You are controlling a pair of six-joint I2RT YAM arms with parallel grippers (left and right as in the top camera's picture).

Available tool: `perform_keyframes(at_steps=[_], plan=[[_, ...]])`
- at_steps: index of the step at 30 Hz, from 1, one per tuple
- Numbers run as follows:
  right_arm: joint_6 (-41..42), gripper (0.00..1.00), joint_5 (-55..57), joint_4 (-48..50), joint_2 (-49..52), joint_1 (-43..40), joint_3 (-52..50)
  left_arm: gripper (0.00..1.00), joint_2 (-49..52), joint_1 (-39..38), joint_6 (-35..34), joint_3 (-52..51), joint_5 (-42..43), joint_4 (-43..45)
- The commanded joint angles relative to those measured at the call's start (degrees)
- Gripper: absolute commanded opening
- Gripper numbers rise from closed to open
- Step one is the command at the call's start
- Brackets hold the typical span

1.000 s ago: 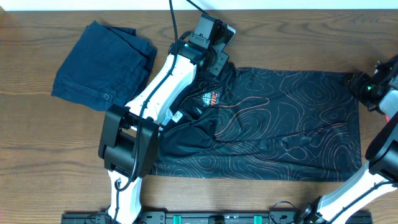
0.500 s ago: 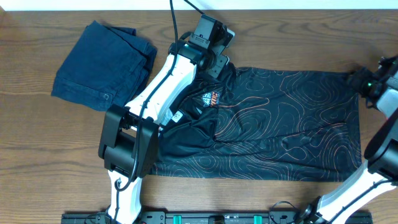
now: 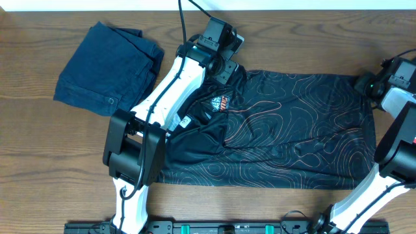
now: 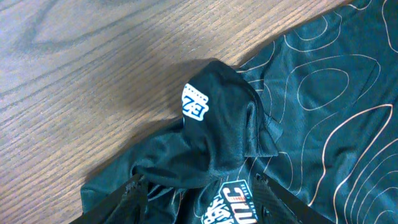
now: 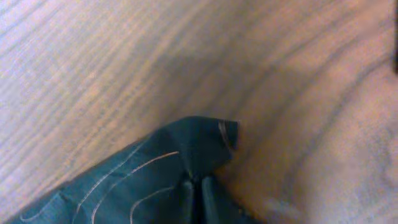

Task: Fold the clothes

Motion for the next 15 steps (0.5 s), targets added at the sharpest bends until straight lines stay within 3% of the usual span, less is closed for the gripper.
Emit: perform_keyframes(at_steps=[1, 9, 12, 15], plan=[[0.68, 0.01, 0.74, -2.82, 0.76, -1.07, -0.72, 0.57, 0.52, 0.28, 0.35, 0.04, -0.66, -0.55], [0.92, 0.01, -5.73, -5.07, -9.33, -5.29, -0.26, 0.58, 0.52, 0.28, 0.31, 0.04, -0.66, 0.61], [0.94, 0.01, -6.32, -6.16, -11.87, -5.51, -0.26, 0.63, 0.61, 0.28, 0.28, -0.02, -0.61, 1.84], [0.94, 0.01, -9.14, -6.88, -12.92, -5.38, -0.26, 0.63, 1.03, 0.28, -3.93, -0.59, 0.09, 5.18]])
